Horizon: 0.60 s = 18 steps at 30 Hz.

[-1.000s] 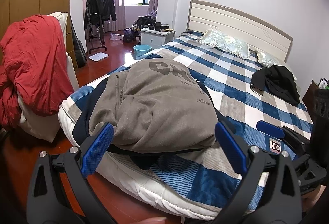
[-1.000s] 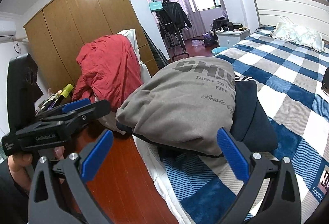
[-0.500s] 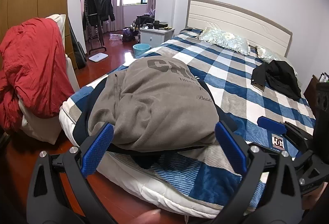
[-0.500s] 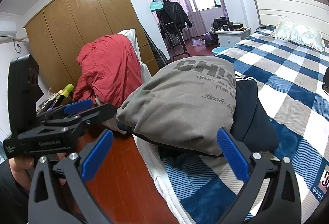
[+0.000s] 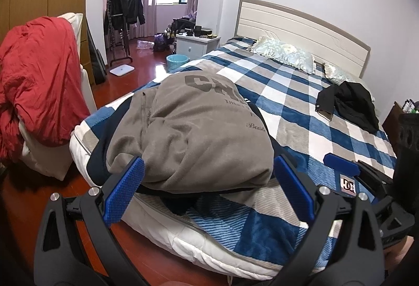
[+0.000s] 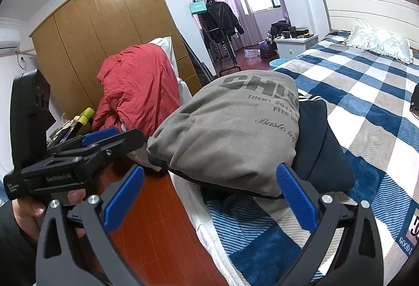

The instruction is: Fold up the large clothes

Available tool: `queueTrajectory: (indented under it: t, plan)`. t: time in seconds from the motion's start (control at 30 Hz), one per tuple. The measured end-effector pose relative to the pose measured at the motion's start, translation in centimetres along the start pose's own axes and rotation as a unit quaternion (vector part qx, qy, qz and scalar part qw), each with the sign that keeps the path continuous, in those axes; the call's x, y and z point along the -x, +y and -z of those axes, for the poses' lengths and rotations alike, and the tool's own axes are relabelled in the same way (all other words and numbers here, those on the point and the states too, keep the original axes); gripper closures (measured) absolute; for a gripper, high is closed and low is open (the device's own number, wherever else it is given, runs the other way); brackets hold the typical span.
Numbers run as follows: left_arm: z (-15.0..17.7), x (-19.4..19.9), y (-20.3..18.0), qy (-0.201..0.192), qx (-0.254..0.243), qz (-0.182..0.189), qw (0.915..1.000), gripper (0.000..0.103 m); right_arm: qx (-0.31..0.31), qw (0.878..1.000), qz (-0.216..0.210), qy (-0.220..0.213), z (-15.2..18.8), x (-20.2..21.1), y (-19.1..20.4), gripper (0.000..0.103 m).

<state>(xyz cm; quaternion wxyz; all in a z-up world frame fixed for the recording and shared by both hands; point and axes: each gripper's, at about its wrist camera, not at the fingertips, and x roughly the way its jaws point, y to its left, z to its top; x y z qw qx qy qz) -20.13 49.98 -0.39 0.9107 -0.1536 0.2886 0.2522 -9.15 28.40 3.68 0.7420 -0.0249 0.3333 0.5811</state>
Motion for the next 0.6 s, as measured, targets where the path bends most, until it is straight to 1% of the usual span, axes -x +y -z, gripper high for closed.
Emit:
queueTrajectory:
  t: [0.23, 0.43, 0.5, 0.6]
  plan:
    - [0.0, -0.1, 0.19, 0.004, 0.001, -0.004, 1.0, 0.007, -0.001, 1.0, -0.001, 0.0, -0.06, -0.11, 0.04, 0.004]
    - [-0.21, -0.08, 0.35, -0.002, 0.003, -0.004, 1.0, 0.007, 0.001, 1.0, -0.003, 0.001, 0.02, -0.07, 0.15, 0.004]
    - [-0.2, -0.21, 0.39, 0.002, 0.004, -0.017, 0.9998, 0.007, 0.002, 1.0, -0.003, 0.001, 0.01, -0.02, 0.18, 0.004]
    - [-0.21, -0.29, 0.55, 0.005, 0.009, -0.008, 0.9999, 0.007, 0.002, 1.0, -0.004, -0.001, -0.02, 0.06, 0.28, 0.004]
